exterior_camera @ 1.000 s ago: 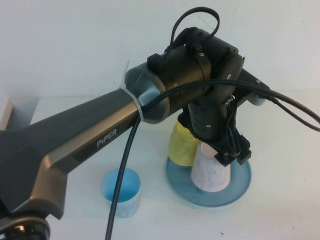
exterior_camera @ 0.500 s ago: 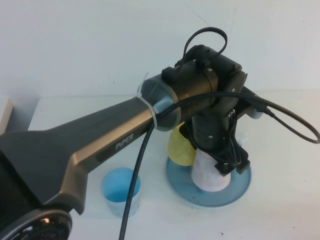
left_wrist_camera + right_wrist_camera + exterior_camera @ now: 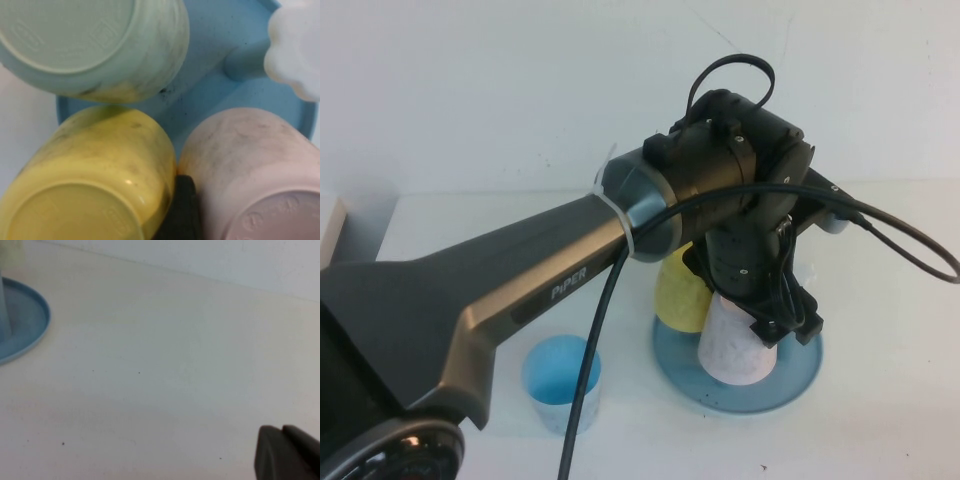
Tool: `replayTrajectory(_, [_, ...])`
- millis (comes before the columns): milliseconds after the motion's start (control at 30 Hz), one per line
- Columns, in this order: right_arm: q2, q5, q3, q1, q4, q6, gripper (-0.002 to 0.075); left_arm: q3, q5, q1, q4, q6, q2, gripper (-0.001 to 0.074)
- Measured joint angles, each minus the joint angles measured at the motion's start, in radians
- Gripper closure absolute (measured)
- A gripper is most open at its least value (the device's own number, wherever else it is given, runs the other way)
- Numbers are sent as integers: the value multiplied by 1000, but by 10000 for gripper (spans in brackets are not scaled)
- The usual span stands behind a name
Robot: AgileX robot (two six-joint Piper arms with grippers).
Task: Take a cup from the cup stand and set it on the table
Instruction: Pick up the cup from the rack, then hand over the cup
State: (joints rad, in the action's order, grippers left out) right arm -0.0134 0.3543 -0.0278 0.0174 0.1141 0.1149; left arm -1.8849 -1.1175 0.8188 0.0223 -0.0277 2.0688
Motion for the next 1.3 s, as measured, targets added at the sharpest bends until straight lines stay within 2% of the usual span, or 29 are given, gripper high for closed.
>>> replayTrajectory(200, [0, 0, 0, 0, 0, 0, 729, -4, -7, 0, 0, 0, -11, 172])
replayTrajectory(500, [0, 0, 0, 0, 0, 0, 729, -136, -82, 0, -11, 0, -104, 172])
replayTrajectory(900, [0, 0, 0, 0, 0, 0, 729, -198, -135, 0, -105, 28, -204, 172])
replayTrajectory(1133, [0, 0, 0, 0, 10, 0, 729, -32, -138, 0, -151, 48, -292, 172])
replayTrajectory(1300, [0, -14, 0, 0, -185, -55, 729, 221, -66, 0, -178, 67, -398, 172])
